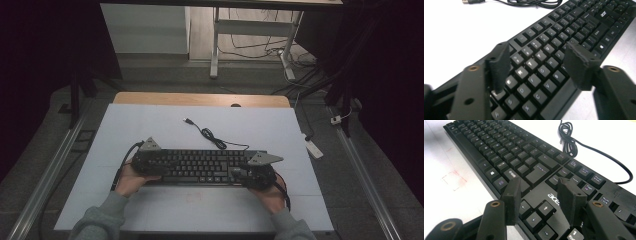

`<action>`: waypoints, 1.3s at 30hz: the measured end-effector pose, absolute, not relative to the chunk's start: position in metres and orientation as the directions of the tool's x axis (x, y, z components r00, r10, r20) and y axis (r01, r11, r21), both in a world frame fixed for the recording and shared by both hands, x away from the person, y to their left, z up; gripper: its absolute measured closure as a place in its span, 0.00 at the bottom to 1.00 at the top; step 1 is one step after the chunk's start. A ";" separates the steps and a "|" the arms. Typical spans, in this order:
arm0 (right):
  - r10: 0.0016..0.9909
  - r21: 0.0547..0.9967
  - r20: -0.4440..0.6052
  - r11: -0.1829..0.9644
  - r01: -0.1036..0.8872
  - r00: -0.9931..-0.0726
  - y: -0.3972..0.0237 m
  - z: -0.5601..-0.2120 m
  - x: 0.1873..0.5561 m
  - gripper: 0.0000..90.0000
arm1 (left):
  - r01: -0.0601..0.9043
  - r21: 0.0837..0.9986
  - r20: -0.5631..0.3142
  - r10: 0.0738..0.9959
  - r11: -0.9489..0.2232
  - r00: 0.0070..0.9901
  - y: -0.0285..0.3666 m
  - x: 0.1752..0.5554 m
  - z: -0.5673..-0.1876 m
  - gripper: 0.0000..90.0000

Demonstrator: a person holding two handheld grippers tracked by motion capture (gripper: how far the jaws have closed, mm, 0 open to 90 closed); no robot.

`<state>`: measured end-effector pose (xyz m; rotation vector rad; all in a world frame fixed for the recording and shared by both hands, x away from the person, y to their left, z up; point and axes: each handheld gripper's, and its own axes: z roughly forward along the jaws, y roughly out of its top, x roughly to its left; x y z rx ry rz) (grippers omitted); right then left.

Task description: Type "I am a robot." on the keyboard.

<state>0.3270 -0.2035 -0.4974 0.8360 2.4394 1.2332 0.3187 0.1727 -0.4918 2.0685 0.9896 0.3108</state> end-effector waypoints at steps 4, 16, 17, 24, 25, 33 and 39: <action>0.607 0.803 0.005 0.471 0.365 -0.795 -0.204 -0.498 0.327 0.60 | 0.552 0.751 -0.123 0.744 -0.363 0.656 0.181 0.307 -0.492 0.34; 0.601 0.810 0.003 0.467 0.354 -0.799 -0.204 -0.498 0.329 0.59 | 0.589 0.735 -0.121 0.790 -0.336 0.602 0.216 0.272 -0.506 0.30; 0.602 0.810 0.001 0.468 0.354 -0.799 -0.205 -0.498 0.329 0.59 | 0.592 0.733 -0.120 0.792 -0.335 0.598 0.218 0.270 -0.508 0.30; 0.600 0.818 0.000 0.460 0.345 -0.800 -0.204 -0.497 0.329 0.59 | 0.591 0.741 -0.125 0.800 -0.318 0.587 0.227 0.268 -0.508 0.30; 0.600 0.817 0.000 0.461 0.345 -0.800 -0.203 -0.496 0.329 0.59 | 0.590 0.742 -0.124 0.800 -0.318 0.587 0.227 0.269 -0.508 0.30; 0.587 0.825 -0.002 0.458 0.330 -0.810 -0.196 -0.490 0.330 0.59 | 0.593 0.742 -0.130 0.800 -0.314 0.586 0.228 0.269 -0.509 0.29; 0.556 0.831 -0.009 0.466 0.303 -0.831 -0.178 -0.483 0.332 0.63 | 0.596 0.738 -0.130 0.799 -0.318 0.587 0.228 0.269 -0.510 0.29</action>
